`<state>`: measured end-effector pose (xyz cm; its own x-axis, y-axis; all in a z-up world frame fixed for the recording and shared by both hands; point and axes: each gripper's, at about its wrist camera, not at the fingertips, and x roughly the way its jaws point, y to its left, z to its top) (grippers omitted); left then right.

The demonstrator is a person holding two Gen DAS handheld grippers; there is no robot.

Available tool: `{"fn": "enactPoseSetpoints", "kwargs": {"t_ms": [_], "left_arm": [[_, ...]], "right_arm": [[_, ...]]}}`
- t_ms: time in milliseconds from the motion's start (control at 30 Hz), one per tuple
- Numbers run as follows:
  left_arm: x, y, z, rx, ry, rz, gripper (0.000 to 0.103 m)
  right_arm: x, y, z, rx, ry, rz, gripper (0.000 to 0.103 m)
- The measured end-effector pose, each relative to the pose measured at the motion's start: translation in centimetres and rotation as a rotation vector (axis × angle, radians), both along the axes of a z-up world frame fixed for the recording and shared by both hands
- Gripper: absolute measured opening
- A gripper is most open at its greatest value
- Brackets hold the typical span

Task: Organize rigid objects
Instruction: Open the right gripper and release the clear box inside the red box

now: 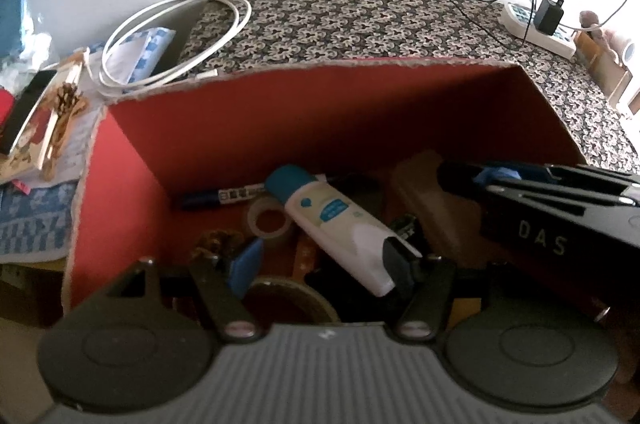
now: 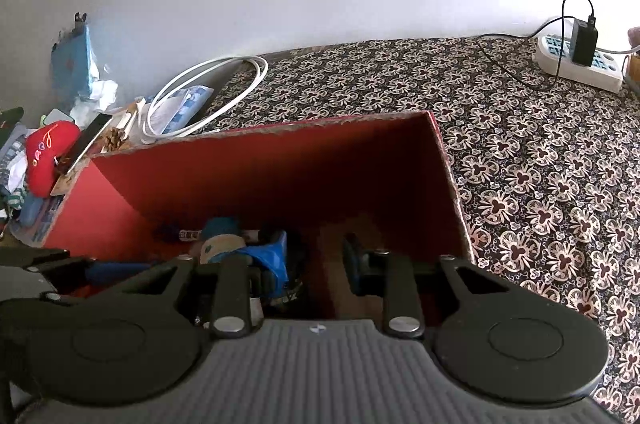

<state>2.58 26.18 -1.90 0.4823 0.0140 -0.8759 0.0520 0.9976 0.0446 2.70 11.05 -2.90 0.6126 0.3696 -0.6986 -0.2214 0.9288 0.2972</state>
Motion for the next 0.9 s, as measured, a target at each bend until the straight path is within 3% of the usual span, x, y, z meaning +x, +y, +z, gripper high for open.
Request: {"fn": "enactPoseSetpoints", "kwargs": {"t_ms": [400, 900], "left_arm": [[0.02, -0.24, -0.08, 0.068, -0.004, 0.062, 0.065], [-0.01, -0.19, -0.1, 0.175, 0.002, 0.248, 0.065]], "right_arm": [[0.32, -0.16, -0.31, 0.048, 0.022, 0.037, 0.01], [0.21, 0.02, -0.35, 0.039, 0.019, 0.044, 0.01]]}}
